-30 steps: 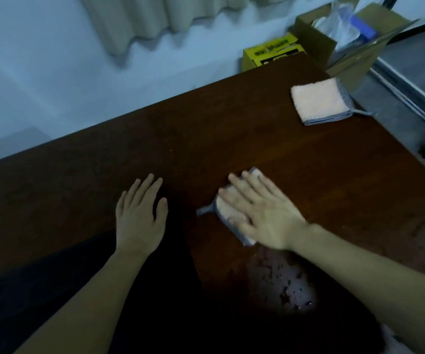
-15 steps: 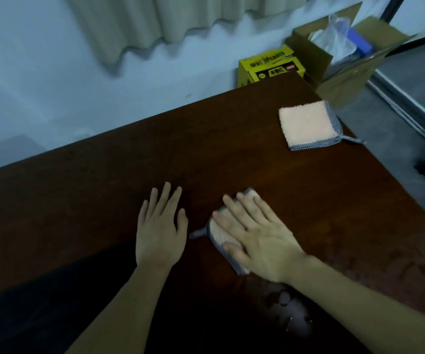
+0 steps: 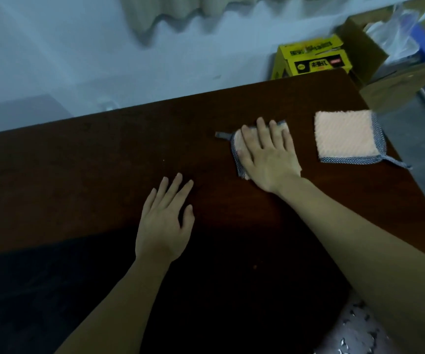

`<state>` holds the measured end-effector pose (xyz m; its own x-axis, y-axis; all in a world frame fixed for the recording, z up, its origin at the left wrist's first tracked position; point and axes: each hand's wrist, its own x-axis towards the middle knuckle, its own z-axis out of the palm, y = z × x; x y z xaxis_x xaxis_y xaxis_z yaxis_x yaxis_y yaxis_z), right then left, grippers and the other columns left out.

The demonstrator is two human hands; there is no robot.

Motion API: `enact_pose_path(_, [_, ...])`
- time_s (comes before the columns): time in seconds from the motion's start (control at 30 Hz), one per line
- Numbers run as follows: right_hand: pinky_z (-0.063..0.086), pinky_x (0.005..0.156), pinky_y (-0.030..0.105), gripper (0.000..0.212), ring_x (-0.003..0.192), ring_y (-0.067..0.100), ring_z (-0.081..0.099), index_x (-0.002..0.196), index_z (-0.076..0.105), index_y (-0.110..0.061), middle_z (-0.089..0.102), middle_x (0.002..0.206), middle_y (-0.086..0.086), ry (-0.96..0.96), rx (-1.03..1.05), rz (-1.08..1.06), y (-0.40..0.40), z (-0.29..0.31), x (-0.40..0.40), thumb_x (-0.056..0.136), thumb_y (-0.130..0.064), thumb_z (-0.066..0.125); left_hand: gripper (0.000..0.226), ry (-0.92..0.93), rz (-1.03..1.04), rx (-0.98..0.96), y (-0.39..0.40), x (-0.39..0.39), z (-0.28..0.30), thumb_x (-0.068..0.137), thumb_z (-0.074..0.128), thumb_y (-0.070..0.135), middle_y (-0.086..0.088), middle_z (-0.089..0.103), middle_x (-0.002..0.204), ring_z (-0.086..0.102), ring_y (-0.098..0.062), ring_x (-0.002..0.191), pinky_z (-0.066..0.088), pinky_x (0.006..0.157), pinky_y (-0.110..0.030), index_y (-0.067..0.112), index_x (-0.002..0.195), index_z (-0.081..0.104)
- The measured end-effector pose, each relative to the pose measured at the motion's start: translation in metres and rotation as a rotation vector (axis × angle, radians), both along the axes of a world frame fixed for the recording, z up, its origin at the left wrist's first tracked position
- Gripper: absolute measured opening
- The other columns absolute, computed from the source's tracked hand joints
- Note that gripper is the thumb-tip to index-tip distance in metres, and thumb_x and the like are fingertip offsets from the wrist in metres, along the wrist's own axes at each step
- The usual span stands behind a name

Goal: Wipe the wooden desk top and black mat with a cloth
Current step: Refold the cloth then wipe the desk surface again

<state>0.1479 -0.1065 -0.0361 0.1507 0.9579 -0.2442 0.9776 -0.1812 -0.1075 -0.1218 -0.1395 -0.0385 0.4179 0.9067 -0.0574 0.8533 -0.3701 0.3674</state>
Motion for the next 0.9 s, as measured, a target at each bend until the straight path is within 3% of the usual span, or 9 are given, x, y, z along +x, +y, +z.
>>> enact_pose_path(0.07, [-0.006, 0.125, 0.05, 0.062, 0.155, 0.032, -0.012, 0.161, -0.008, -0.032, -0.008, 0.17, 0.008, 0.002, 0.001, 0.102, -0.029, 0.003, -0.014, 0.105, -0.053, 0.005, 0.058, 0.007, -0.001, -0.009, 0.001, 0.0, 0.001, 0.1, 0.023, 0.046, 0.013, 0.018, 0.165, 0.005, -0.009, 0.154, 0.006, 0.126, -0.035, 0.033, 0.156, 0.032])
enact_pose_path(0.2, [0.011, 0.125, 0.053, 0.065, 0.155, 0.036, 0.011, 0.163, 0.015, -0.028, 0.016, 0.169, 0.011, 0.018, 0.034, 0.379, -0.117, 0.002, -0.032, 0.103, -0.053, 0.024, 0.059, 0.001, 0.003, -0.004, -0.001, -0.003, 0.001, 0.1, 0.021, 0.047, 0.012, 0.021, 0.164, 0.007, -0.009, 0.154, 0.008, 0.126, -0.035, 0.03, 0.156, 0.032])
enact_pose_path(0.3, [0.01, 0.125, 0.049, 0.065, 0.156, 0.029, 0.008, 0.162, 0.013, -0.033, 0.011, 0.17, 0.004, 0.027, -0.006, 0.547, -0.136, -0.001, -0.002, 0.104, -0.059, 0.026, 0.058, -0.013, 0.004, 0.008, -0.002, -0.002, 0.001, 0.101, 0.021, 0.046, 0.011, 0.022, 0.164, 0.007, -0.009, 0.154, 0.009, 0.126, -0.036, 0.029, 0.156, 0.033])
enact_pose_path(0.4, [0.014, 0.125, 0.051, 0.065, 0.156, 0.032, 0.012, 0.162, 0.016, -0.034, 0.014, 0.169, 0.005, -0.023, 0.029, 0.474, -0.096, -0.001, 0.028, 0.102, -0.058, 0.026, 0.057, -0.021, 0.006, 0.01, -0.001, 0.0, 0.001, 0.102, 0.022, 0.046, 0.012, 0.021, 0.164, 0.006, -0.007, 0.154, 0.009, 0.126, -0.036, 0.029, 0.156, 0.033])
enact_pose_path(0.5, [-0.005, 0.126, 0.046, 0.067, 0.156, 0.028, -0.008, 0.161, -0.005, -0.039, -0.005, 0.171, 0.003, -0.029, 0.013, 0.267, -0.036, -0.002, 0.044, 0.099, -0.062, 0.009, 0.056, -0.023, 0.009, -0.002, 0.0, -0.001, -0.003, 0.102, 0.022, 0.046, 0.015, 0.018, 0.165, 0.003, -0.003, 0.154, 0.009, 0.127, -0.037, 0.031, 0.156, 0.031])
enact_pose_path(0.6, [-0.01, 0.124, 0.048, 0.063, 0.155, 0.027, -0.016, 0.16, -0.009, -0.037, -0.012, 0.17, 0.003, -0.02, 0.017, 0.104, -0.007, -0.004, 0.035, 0.103, -0.058, 0.005, 0.056, -0.029, 0.009, 0.006, -0.001, -0.001, -0.004, 0.102, 0.023, 0.046, 0.014, 0.019, 0.165, 0.003, -0.004, 0.154, 0.009, 0.127, -0.037, 0.031, 0.156, 0.032])
enact_pose_path(0.77, [-0.008, 0.125, 0.049, 0.066, 0.155, 0.03, -0.014, 0.161, -0.009, -0.031, -0.01, 0.17, 0.007, -0.003, 0.015, 0.15, -0.065, 0.0, 0.001, 0.101, -0.055, 0.0, 0.057, -0.027, 0.01, 0.006, -0.001, 0.0, -0.003, 0.102, 0.022, 0.047, 0.013, 0.019, 0.165, 0.004, -0.005, 0.154, 0.007, 0.126, -0.035, 0.031, 0.156, 0.032])
enact_pose_path(0.9, [0.004, 0.126, 0.05, 0.064, 0.157, 0.03, 0.0, 0.163, 0.009, -0.031, 0.007, 0.17, 0.007, 0.046, 0.049, 0.323, -0.151, 0.003, -0.013, 0.105, -0.056, 0.019, 0.06, -0.024, 0.0, -0.003, -0.001, -0.001, -0.003, 0.101, 0.02, 0.05, 0.012, 0.019, 0.165, 0.004, -0.007, 0.154, 0.008, 0.127, -0.038, 0.031, 0.156, 0.032])
